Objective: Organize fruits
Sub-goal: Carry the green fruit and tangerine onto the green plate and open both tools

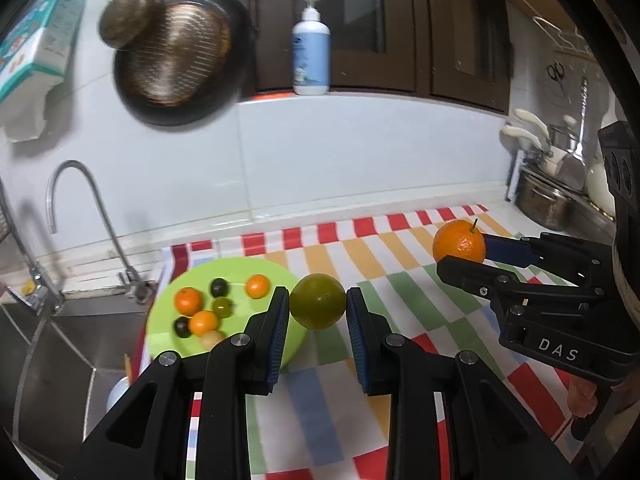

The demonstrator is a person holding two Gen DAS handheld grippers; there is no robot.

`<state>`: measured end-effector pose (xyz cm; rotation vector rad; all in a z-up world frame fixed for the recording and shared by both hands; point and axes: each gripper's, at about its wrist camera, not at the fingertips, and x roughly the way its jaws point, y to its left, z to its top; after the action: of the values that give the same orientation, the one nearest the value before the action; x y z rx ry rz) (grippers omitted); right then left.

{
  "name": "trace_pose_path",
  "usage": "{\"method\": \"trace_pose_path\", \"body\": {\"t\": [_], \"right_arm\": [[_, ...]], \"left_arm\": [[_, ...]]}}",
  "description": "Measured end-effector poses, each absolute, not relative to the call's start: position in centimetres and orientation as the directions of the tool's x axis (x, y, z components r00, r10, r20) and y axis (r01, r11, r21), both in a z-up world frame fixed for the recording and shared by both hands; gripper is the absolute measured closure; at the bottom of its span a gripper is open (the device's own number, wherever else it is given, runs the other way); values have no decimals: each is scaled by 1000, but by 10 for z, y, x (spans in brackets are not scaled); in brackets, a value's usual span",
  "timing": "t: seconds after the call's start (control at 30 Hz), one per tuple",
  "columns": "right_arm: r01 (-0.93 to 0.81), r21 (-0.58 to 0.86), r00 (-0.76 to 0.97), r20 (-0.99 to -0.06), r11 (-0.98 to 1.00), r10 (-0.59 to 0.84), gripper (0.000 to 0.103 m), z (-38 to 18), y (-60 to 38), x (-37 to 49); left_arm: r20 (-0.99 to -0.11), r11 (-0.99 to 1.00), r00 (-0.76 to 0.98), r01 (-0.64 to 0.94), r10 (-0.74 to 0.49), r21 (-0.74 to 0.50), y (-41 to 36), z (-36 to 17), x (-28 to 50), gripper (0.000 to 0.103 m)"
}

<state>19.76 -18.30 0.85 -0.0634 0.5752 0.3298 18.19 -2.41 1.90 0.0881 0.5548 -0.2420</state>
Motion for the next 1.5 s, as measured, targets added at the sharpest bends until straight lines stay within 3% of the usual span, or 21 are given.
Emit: {"method": "trace_pose_path", "body": {"t": [0.67, 1.5], "right_arm": [[-400, 53, 763, -533, 915, 364, 61, 16, -117, 225], [-427, 52, 663, -661, 903, 351, 61, -44, -57, 298]], "left_arm": [[-523, 993, 848, 113, -80, 31, 45, 24, 195, 74], [-630, 995, 774, 100, -64, 22, 95, -36, 255, 74]]}}
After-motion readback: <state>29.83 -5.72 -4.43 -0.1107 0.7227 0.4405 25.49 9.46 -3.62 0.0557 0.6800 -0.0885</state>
